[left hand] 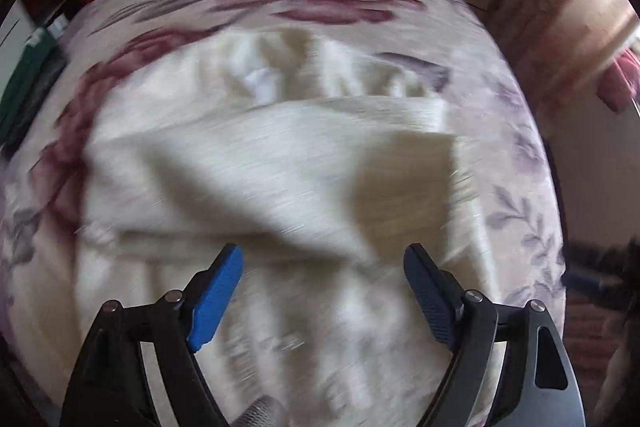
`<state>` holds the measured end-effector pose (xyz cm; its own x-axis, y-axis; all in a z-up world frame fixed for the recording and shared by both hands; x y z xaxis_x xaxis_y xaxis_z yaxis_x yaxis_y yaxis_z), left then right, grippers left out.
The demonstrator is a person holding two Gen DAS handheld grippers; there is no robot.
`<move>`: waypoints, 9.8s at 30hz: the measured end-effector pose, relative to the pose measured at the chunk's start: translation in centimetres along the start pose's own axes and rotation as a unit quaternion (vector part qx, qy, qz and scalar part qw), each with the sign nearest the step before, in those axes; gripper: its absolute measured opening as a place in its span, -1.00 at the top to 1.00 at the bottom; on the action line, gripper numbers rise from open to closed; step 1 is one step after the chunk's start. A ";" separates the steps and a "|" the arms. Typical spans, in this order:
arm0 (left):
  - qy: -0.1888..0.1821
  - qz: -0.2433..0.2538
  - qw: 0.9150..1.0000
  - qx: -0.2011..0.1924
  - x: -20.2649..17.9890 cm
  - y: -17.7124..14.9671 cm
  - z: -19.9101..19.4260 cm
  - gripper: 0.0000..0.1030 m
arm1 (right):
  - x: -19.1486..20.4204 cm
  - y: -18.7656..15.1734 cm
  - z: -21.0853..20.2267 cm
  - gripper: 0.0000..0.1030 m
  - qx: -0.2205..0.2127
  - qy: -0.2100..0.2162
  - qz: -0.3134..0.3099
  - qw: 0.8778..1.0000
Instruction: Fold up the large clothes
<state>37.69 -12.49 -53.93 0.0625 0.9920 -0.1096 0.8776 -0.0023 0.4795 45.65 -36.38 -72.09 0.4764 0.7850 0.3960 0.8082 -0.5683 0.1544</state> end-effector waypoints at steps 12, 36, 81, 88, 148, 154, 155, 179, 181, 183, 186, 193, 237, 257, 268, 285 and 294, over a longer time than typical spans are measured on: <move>0.035 -0.344 0.937 0.055 21.0 -5.3 4.0 -0.55 | 13.2 4.7 11.8 0.06 0.067 -0.007 -0.093 0.993; 0.109 -0.097 0.989 0.039 19.1 5.1 9.6 -0.55 | 19.5 4.0 9.2 0.01 0.063 0.093 -0.105 0.988; 0.144 -0.141 0.977 0.069 20.6 -5.2 4.3 -0.75 | -0.3 5.1 4.1 -0.05 0.125 -0.014 -0.033 0.992; 0.150 -0.126 0.971 0.136 17.9 -11.2 5.2 -0.75 | -5.3 -6.7 5.1 -0.02 0.144 -0.067 -0.184 0.970; 0.120 0.048 0.981 0.144 15.0 16.5 25.5 -0.74 | 23.6 14.7 23.6 0.86 0.107 -0.107 -0.144 0.978; 0.132 0.018 0.988 0.082 16.9 18.4 22.1 -0.74 | 23.9 15.5 24.0 0.71 0.120 -0.102 -0.138 0.978; 0.139 0.009 0.989 0.057 17.5 18.8 20.8 -0.74 | 24.0 15.5 23.4 0.54 0.125 -0.099 -0.141 0.977; 0.280 -0.053 0.958 0.032 27.4 14.8 18.7 -0.76 | 36.3 2.1 28.7 0.59 0.194 0.023 -0.309 0.931; 0.277 -0.055 0.959 0.033 27.5 14.7 18.7 -0.76 | 37.1 1.3 28.7 0.76 0.189 0.026 -0.333 0.923; 0.275 -0.055 0.959 0.034 27.5 14.7 18.7 -0.76 | 37.8 0.5 28.5 0.86 0.177 0.032 -0.345 0.921; 0.271 -0.057 0.960 0.031 27.6 14.8 18.4 -0.76 | 38.2 0.3 28.0 0.89 0.150 0.026 -0.344 0.927; 0.258 -0.070 0.964 0.011 28.3 15.7 16.9 -0.76 | 39.1 3.5 28.3 0.90 0.104 0.016 -0.321 0.941; 0.228 0.021 0.973 -0.027 20.8 19.0 17.0 -0.76 | 26.7 14.2 25.4 0.84 0.060 -0.183 -0.201 0.960; 0.142 0.103 0.984 0.043 19.3 21.7 21.1 -0.76 | 26.2 21.0 19.0 -0.30 0.061 -0.036 -0.203 0.977; 0.049 0.202 0.969 0.131 17.0 19.8 28.6 -0.16 | 24.0 23.8 27.4 -0.30 0.150 -0.063 -0.312 0.936; 0.029 0.156 0.986 -0.054 14.8 17.5 10.5 0.70 | 24.0 21.0 10.8 0.83 0.024 0.014 -0.280 0.960; 0.000 0.121 0.986 -0.113 14.8 7.1 -1.9 0.70 | 18.2 8.8 -1.0 0.84 -0.025 0.056 -0.229 0.971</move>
<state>43.93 2.43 -50.53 0.2574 0.9658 0.0317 0.7080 -0.2108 0.6740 61.08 -27.33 -62.57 0.0276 0.9286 0.3701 0.9072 -0.1787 0.3808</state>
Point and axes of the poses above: each gripper's, at about its wrist camera, not at the fingertips, and z roughly the way its jaws point, x to its left, y to its top, the point moved 4 cm from there along z, roughly the way its jaws point, and after that the axes turned 10 degrees about -x, right-handed, at the moved point
